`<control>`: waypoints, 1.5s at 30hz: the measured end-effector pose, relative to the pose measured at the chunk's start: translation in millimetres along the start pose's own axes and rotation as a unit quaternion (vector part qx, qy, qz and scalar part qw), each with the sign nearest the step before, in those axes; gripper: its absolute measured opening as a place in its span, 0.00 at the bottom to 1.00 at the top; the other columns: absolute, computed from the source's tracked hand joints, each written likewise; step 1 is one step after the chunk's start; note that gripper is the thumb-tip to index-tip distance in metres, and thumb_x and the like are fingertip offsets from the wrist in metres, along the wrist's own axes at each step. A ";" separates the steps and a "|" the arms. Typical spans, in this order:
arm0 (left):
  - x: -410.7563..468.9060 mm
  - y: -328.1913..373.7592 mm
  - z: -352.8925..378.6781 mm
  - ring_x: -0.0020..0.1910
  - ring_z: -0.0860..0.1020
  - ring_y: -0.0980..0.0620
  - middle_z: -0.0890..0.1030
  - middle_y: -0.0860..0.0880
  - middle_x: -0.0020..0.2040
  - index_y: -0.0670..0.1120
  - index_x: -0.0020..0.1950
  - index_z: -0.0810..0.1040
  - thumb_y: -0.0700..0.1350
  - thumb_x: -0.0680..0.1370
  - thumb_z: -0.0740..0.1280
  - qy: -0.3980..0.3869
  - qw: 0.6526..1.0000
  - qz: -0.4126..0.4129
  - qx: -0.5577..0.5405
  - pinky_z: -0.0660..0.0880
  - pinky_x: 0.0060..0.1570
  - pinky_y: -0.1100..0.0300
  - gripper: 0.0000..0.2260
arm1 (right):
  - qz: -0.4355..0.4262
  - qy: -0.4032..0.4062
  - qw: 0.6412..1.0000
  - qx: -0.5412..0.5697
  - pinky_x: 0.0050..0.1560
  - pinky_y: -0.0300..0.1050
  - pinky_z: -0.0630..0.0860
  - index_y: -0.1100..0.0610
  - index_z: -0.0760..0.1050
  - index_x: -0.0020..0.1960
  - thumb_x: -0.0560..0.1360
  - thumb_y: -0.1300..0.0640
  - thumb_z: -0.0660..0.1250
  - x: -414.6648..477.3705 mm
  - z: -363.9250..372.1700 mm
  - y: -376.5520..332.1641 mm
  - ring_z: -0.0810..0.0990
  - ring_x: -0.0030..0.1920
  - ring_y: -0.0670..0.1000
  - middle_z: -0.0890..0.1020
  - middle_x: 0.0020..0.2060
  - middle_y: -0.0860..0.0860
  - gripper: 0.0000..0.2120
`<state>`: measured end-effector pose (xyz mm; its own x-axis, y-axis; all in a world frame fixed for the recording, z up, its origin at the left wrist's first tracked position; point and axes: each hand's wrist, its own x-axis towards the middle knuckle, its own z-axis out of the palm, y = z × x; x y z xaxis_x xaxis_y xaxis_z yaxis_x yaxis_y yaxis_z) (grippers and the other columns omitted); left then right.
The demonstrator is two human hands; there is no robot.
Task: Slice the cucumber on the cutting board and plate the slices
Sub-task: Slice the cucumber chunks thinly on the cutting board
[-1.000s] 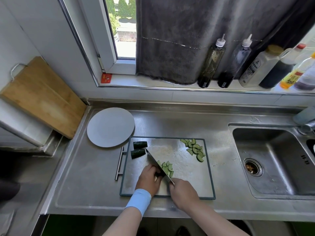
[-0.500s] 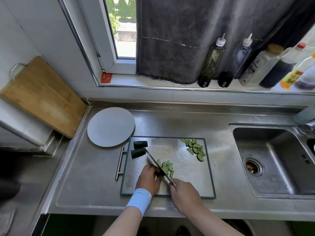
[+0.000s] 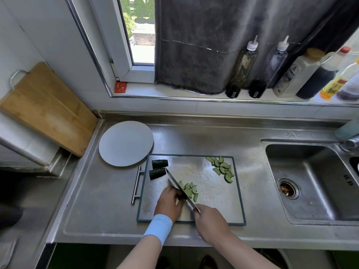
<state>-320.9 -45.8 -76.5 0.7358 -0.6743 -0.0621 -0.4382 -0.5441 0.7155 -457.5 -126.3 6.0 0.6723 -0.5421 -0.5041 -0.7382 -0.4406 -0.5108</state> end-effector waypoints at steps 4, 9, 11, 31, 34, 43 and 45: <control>-0.4 -2.4 0.5 0.44 0.74 0.55 0.75 0.54 0.45 0.48 0.44 0.78 0.45 0.70 0.70 -0.004 1.000 0.011 0.012 0.74 0.44 0.60 0.04 | 0.007 -0.007 1.000 -0.003 0.42 0.45 0.73 0.49 0.77 0.50 0.81 0.51 0.54 11.4 2.2 -3.7 0.78 0.44 0.54 0.82 0.42 0.49 0.13; -1.5 -3.6 -0.5 0.47 0.74 0.54 0.75 0.53 0.47 0.48 0.46 0.78 0.44 0.71 0.68 -0.014 0.999 0.028 0.023 0.75 0.46 0.58 0.04 | 0.005 -0.001 1.000 -0.004 0.42 0.46 0.73 0.49 0.77 0.51 0.82 0.50 0.53 13.8 3.8 -5.0 0.79 0.45 0.54 0.83 0.45 0.51 0.14; -1.8 -4.0 -0.8 0.47 0.74 0.54 0.74 0.53 0.48 0.48 0.46 0.78 0.44 0.72 0.68 -0.011 0.999 0.031 0.025 0.75 0.46 0.58 0.04 | 0.001 0.005 1.000 -0.001 0.43 0.47 0.75 0.49 0.78 0.52 0.81 0.50 0.53 12.9 3.5 -3.9 0.79 0.45 0.53 0.83 0.45 0.50 0.14; -0.4 -2.1 -2.9 0.41 0.71 0.57 0.70 0.57 0.43 0.50 0.41 0.76 0.46 0.72 0.70 -0.015 1.000 -0.021 0.016 0.69 0.44 0.66 0.03 | -0.013 0.033 0.999 -0.028 0.35 0.44 0.69 0.48 0.76 0.52 0.82 0.50 0.54 -10.4 1.1 -4.3 0.77 0.39 0.51 0.81 0.39 0.47 0.12; -0.3 -2.7 -2.3 0.42 0.72 0.57 0.71 0.57 0.43 0.50 0.42 0.77 0.46 0.72 0.70 -0.012 1.000 -0.024 0.015 0.69 0.45 0.66 0.03 | -0.005 0.024 0.999 -0.030 0.36 0.46 0.69 0.48 0.76 0.52 0.82 0.50 0.53 -4.9 3.0 -6.0 0.76 0.40 0.52 0.79 0.39 0.47 0.12; -3.3 -6.7 -1.4 0.48 0.73 0.54 0.74 0.53 0.47 0.47 0.45 0.77 0.44 0.72 0.69 0.000 0.999 0.026 0.029 0.73 0.46 0.61 0.04 | 0.012 0.002 1.000 -0.018 0.43 0.47 0.74 0.50 0.76 0.53 0.82 0.48 0.53 13.1 6.9 -10.1 0.80 0.46 0.54 0.83 0.46 0.51 0.14; -4.1 -6.8 -0.9 0.48 0.72 0.54 0.74 0.51 0.48 0.46 0.45 0.77 0.43 0.72 0.69 0.009 0.999 0.039 0.031 0.73 0.46 0.61 0.04 | 0.010 0.002 1.000 -0.018 0.44 0.47 0.75 0.51 0.77 0.52 0.82 0.48 0.53 12.9 5.9 -9.9 0.80 0.46 0.54 0.83 0.46 0.51 0.15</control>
<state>-320.5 -38.8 -80.4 0.7069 -0.7073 0.0042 -0.5251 -0.5208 0.6731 -441.2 -124.7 0.4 0.6579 -0.5530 -0.5113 -0.7526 -0.4562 -0.4749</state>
